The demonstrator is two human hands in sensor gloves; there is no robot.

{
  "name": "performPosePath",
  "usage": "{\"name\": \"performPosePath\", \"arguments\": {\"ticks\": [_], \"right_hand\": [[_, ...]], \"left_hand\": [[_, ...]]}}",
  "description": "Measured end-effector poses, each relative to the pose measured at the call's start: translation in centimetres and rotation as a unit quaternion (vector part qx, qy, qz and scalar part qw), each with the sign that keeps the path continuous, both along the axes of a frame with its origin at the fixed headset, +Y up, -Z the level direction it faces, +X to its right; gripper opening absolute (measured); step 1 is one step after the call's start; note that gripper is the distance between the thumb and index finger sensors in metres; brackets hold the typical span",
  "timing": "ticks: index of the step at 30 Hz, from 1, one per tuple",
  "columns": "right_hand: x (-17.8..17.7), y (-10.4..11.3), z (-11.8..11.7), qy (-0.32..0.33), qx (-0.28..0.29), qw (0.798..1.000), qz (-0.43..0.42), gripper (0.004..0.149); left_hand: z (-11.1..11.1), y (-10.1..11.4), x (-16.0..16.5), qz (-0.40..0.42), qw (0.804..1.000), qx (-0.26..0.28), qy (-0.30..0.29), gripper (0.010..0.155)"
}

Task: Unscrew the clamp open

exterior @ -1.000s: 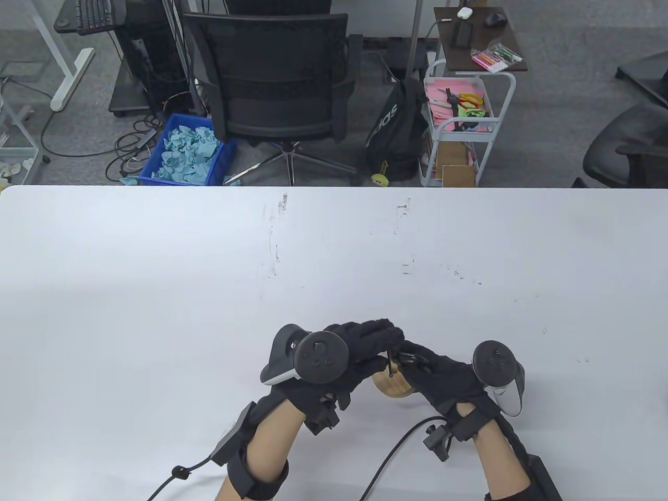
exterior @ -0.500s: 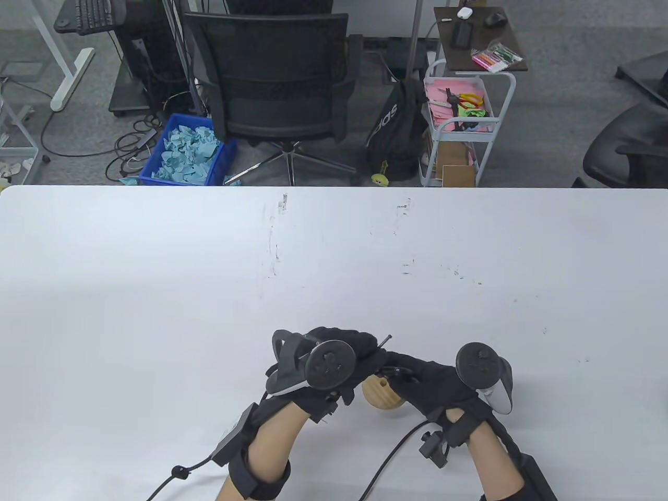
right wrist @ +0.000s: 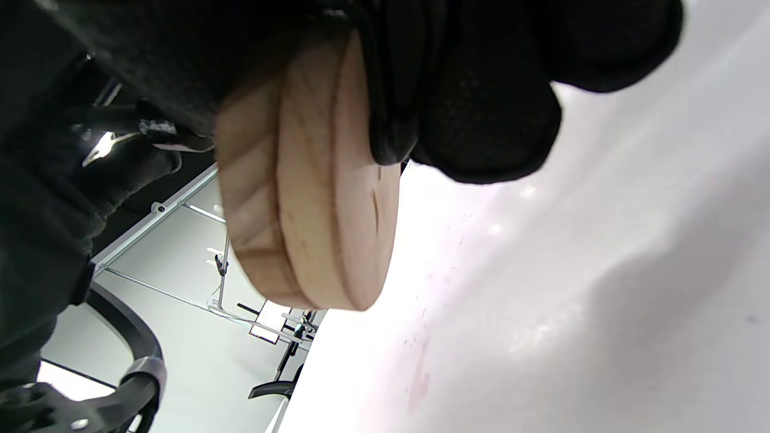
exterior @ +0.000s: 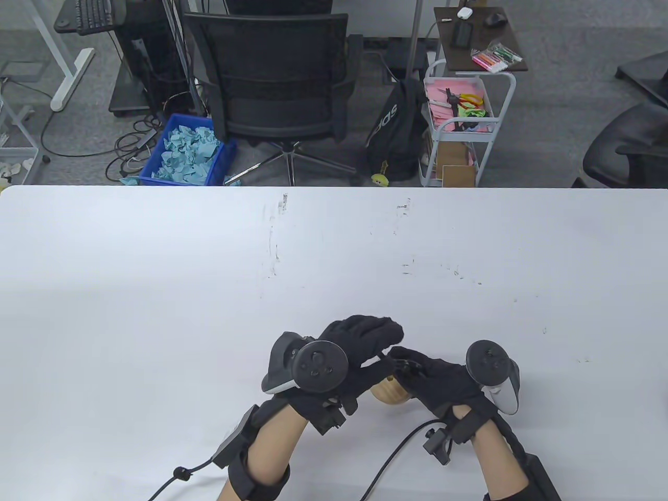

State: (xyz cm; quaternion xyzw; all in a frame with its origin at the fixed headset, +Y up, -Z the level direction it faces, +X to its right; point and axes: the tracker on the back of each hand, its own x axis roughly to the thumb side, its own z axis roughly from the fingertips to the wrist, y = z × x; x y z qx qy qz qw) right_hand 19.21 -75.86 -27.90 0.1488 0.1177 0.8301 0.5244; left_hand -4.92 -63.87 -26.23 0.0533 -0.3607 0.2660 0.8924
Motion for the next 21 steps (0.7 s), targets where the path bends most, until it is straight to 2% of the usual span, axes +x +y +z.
{"name": "performPosePath", "arguments": {"ticks": [6, 9, 13, 21], "right_hand": [[0.0, 0.27, -0.03, 0.011, 0.018, 1.0, -0.008, 0.048], [0.24, 0.36, -0.1, 0.005, 0.021, 1.0, -0.016, 0.049], [0.22, 0.36, -0.03, 0.002, 0.026, 1.0, 0.002, 0.048], [0.38, 0.32, -0.06, -0.008, 0.02, 1.0, 0.008, 0.048]], "left_hand": [[-0.02, -0.36, 0.69, -0.111, 0.993, 0.02, 0.034, 0.056], [-0.19, -0.34, 0.4, -0.094, 0.994, 0.018, 0.043, 0.048], [-0.3, -0.36, 0.23, -0.11, 0.992, 0.022, 0.059, 0.047], [-0.62, -0.47, 0.09, -0.09, 0.993, 0.02, 0.075, 0.047]]}}
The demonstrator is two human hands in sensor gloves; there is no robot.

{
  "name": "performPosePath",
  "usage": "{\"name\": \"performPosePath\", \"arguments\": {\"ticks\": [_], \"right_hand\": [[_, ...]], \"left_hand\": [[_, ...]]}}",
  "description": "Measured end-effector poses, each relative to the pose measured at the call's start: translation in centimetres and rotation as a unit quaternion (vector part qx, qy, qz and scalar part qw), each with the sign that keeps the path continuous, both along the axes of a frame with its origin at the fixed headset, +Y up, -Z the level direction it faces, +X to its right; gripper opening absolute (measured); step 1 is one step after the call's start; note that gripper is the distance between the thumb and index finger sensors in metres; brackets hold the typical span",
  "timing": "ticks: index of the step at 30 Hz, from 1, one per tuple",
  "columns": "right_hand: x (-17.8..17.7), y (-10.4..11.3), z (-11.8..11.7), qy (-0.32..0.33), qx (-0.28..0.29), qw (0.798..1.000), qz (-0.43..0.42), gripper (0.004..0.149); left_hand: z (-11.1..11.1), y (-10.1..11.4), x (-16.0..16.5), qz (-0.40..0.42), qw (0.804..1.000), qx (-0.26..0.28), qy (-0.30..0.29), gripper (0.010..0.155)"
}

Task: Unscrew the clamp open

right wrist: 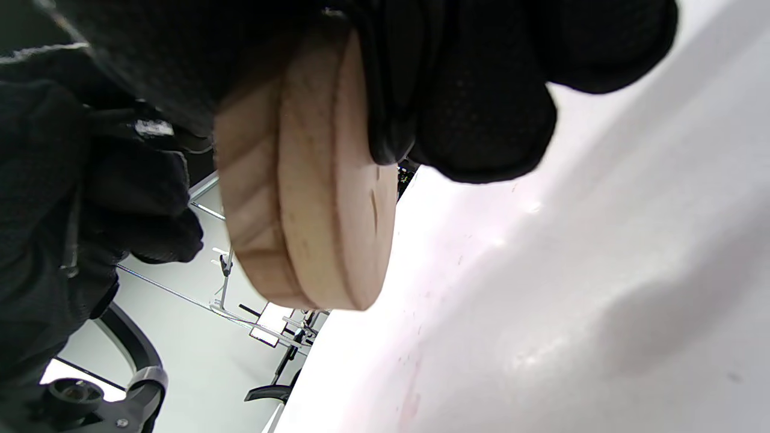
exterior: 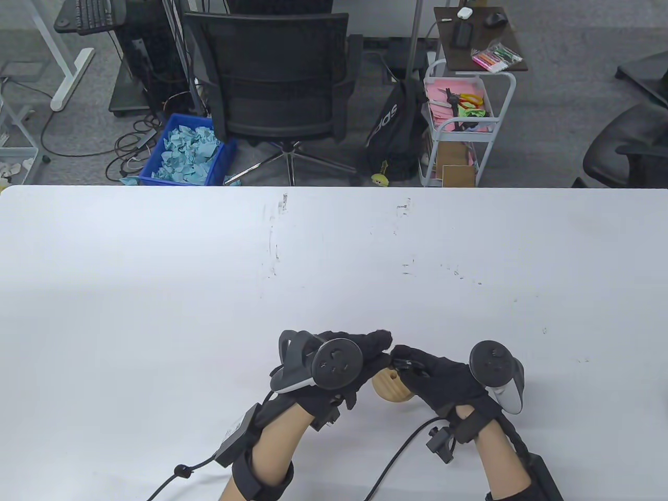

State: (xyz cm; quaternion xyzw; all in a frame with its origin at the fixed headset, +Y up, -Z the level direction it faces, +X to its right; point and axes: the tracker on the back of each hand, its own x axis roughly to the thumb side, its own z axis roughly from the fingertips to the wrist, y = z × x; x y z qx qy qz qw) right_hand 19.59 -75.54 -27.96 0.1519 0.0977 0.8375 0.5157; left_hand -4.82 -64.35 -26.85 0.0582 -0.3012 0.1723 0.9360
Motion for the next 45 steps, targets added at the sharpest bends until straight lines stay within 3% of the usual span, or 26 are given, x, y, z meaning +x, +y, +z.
{"name": "performPosePath", "arguments": {"ticks": [7, 11, 14, 19, 27, 34, 37, 40, 43, 45], "right_hand": [[0.6, 0.0, -0.1, -0.014, 0.004, 1.0, -0.014, 0.048], [1.0, 0.1, -0.1, -0.022, 0.012, 0.999, -0.029, 0.048], [1.1, 0.1, -0.1, -0.024, 0.01, 0.999, -0.033, 0.049], [0.7, 0.0, -0.1, -0.015, 0.008, 1.0, -0.019, 0.048], [-0.4, 0.0, 0.2, 0.012, 0.016, 1.0, 0.007, 0.049], [-1.2, 0.0, 0.2, 0.024, 0.012, 0.999, 0.03, 0.049], [-1.0, 0.0, 0.3, 0.016, 0.012, 1.0, 0.024, 0.049], [-0.7, -0.1, 0.2, 0.01, 0.005, 1.0, 0.011, 0.049], [-0.5, -0.1, 0.1, 0.005, 0.001, 1.0, 0.005, 0.049], [-0.5, -0.1, 0.2, 0.007, 0.004, 1.0, 0.004, 0.049]], "left_hand": [[-0.2, 0.4, -0.9, 0.039, 0.999, -0.023, -0.012, 0.049], [-0.5, 0.6, -1.8, 0.026, 0.999, -0.013, 0.014, 0.048], [-0.8, 0.1, -1.8, -0.006, 0.999, -0.04, 0.004, 0.054], [-0.4, 0.2, -0.9, 0.027, 0.998, -0.043, -0.028, 0.066], [-0.2, -0.1, -0.2, 0.019, 1.0, 0.009, 0.013, 0.046], [-0.7, -0.6, -0.6, 0.005, 0.999, 0.019, 0.049, 0.044], [-0.4, -0.4, -0.7, 0.004, 0.998, 0.028, 0.052, 0.052], [0.0, 0.0, -0.7, 0.028, 0.999, 0.022, 0.027, 0.062], [0.4, 0.4, -0.3, 0.063, 0.997, -0.009, -0.041, 0.059], [0.5, 0.4, 0.0, 0.059, 0.996, -0.025, -0.055, 0.056]]}}
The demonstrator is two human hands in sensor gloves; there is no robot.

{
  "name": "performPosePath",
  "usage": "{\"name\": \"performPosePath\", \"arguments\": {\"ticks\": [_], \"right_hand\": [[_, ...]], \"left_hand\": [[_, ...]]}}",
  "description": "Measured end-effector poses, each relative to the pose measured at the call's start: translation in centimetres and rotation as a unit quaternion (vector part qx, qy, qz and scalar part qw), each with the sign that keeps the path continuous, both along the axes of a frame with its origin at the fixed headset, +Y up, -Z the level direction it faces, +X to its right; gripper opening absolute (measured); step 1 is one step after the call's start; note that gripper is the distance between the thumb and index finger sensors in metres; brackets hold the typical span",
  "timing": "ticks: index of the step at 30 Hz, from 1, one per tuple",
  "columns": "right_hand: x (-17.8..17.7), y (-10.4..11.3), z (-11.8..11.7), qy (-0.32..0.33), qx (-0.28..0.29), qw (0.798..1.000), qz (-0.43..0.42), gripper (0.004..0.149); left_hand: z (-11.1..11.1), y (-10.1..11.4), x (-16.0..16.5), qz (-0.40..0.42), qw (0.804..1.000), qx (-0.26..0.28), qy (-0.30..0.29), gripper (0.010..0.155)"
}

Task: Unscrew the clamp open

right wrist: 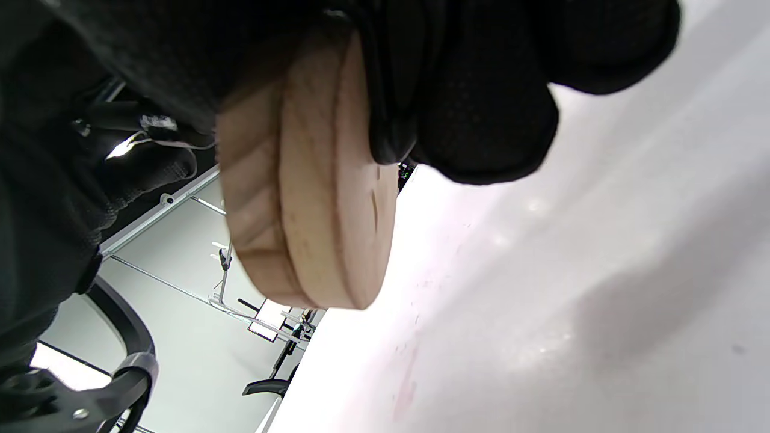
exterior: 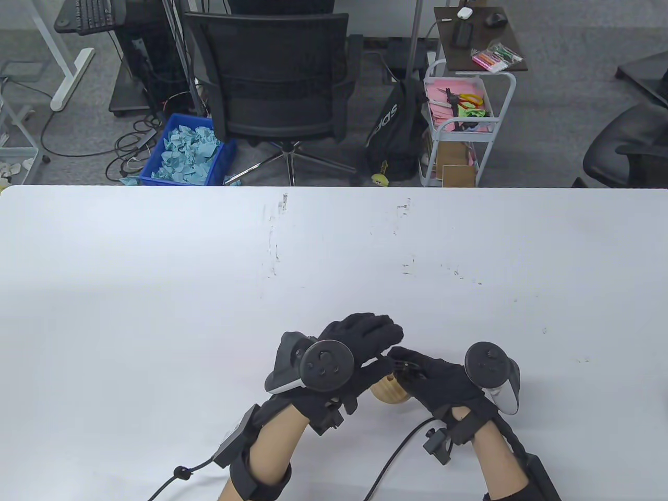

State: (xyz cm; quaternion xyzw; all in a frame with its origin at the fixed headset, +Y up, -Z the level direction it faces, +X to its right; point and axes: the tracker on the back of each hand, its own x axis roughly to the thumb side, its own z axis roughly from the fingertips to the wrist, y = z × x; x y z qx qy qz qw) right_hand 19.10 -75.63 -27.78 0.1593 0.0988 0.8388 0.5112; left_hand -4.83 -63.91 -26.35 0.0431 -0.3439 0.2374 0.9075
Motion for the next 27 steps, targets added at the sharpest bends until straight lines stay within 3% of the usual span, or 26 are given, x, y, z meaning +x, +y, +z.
{"name": "performPosePath", "arguments": {"ticks": [4, 15, 27], "right_hand": [[0.0, 0.2, 0.1, 0.004, 0.008, 1.0, -0.005, 0.048], [0.4, 0.3, 0.0, -0.008, 0.005, 1.0, 0.001, 0.048], [0.9, 0.2, -0.2, -0.016, -0.006, 1.0, -0.01, 0.048]], "left_hand": [[-0.1, -0.2, 0.1, -0.061, 0.998, 0.021, 0.025, 0.051], [-0.2, 0.1, -0.5, -0.103, 0.99, 0.051, 0.087, 0.049], [-0.6, 0.0, -0.8, -0.046, 0.996, 0.036, 0.073, 0.043]]}}
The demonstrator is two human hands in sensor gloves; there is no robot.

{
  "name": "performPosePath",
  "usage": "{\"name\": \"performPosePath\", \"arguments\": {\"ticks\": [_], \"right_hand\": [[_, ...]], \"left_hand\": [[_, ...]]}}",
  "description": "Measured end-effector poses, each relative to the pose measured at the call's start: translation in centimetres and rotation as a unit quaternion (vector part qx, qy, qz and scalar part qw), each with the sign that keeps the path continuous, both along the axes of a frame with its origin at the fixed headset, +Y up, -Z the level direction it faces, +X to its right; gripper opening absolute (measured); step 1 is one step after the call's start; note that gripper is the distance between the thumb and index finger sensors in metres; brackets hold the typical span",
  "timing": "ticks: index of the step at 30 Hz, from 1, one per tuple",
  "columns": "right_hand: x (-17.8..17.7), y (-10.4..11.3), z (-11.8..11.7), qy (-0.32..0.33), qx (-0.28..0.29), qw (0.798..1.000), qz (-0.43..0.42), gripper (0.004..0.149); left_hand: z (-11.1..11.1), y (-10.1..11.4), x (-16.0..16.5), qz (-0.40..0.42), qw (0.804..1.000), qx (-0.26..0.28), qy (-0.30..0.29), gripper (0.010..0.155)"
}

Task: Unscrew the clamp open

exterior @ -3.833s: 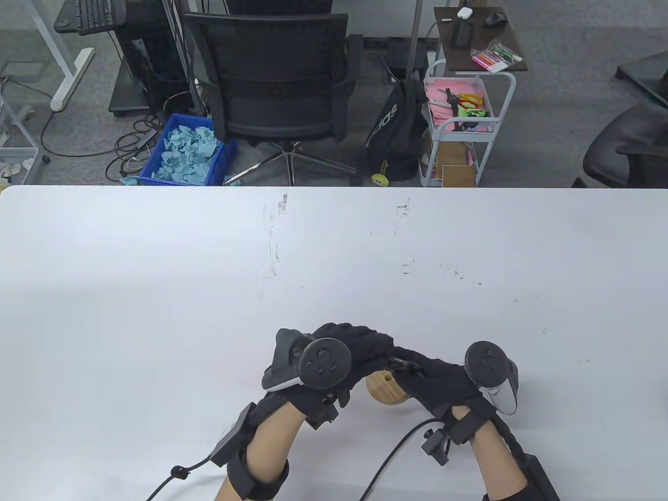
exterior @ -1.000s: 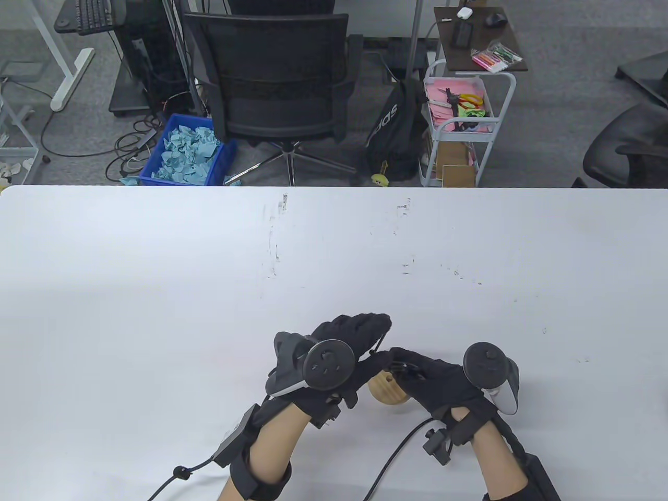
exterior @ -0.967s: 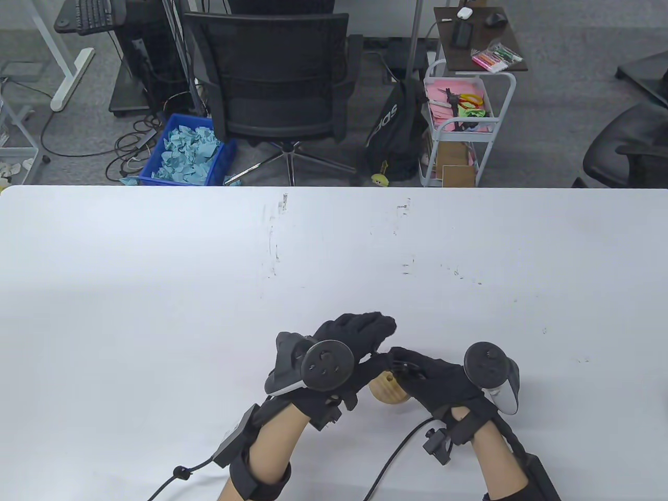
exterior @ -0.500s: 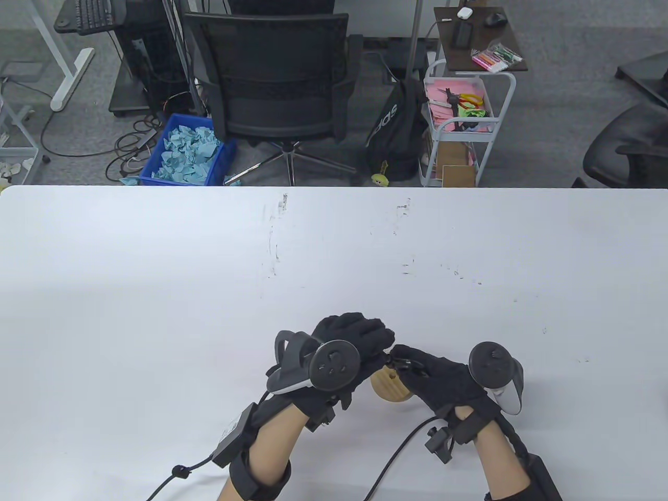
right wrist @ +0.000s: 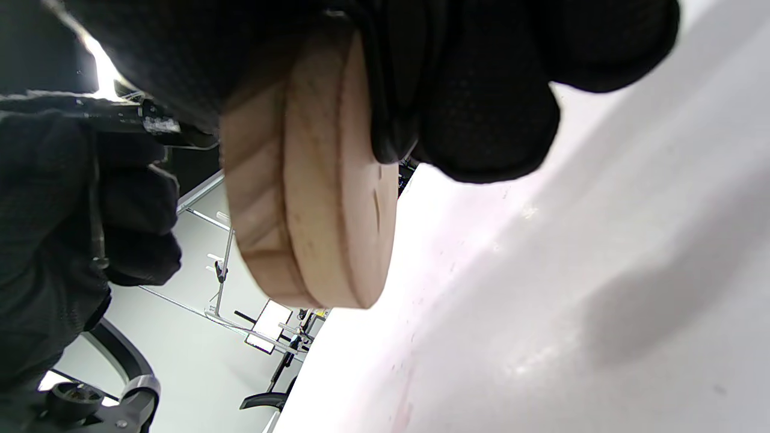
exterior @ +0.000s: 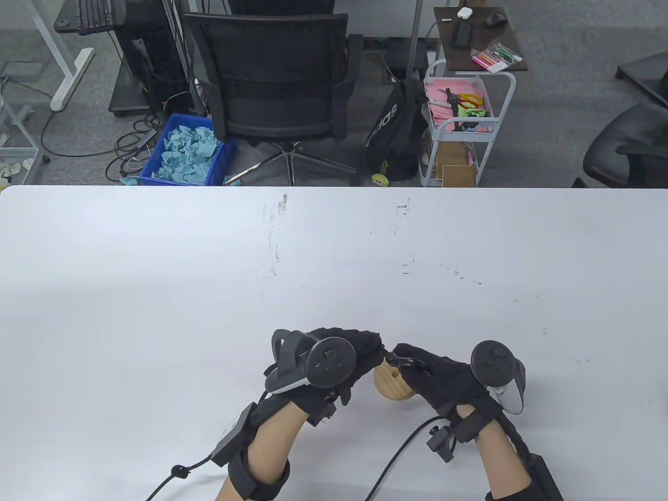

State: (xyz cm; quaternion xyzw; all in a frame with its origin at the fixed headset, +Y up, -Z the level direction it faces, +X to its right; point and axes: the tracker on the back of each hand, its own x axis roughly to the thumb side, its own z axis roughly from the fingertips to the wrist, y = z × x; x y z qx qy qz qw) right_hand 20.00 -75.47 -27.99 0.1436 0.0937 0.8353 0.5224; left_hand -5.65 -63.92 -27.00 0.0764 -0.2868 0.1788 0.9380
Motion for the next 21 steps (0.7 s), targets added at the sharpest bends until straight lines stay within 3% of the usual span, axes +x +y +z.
{"name": "performPosePath", "arguments": {"ticks": [4, 6, 9, 15, 21], "right_hand": [[0.3, 0.0, 0.0, -0.004, 0.001, 1.0, -0.008, 0.048], [0.5, 0.1, -0.1, -0.007, 0.003, 1.0, -0.013, 0.048], [0.5, 0.0, -0.1, -0.011, 0.0, 1.0, -0.01, 0.049], [0.3, 0.0, 0.0, -0.006, 0.002, 1.0, -0.003, 0.048], [-0.9, 0.2, 0.2, 0.024, 0.012, 1.0, 0.009, 0.048]], "left_hand": [[0.0, 0.3, -0.3, -0.006, 1.0, -0.005, 0.001, 0.046], [-0.1, 0.0, -0.3, -0.022, 1.0, -0.02, -0.009, 0.057], [-0.2, 0.0, -0.4, -0.01, 0.999, -0.032, -0.031, 0.062], [0.1, 0.1, -0.1, 0.003, 0.998, -0.044, -0.052, 0.056], [0.0, -0.4, 0.1, -0.005, 1.0, 0.001, -0.015, 0.045]]}}
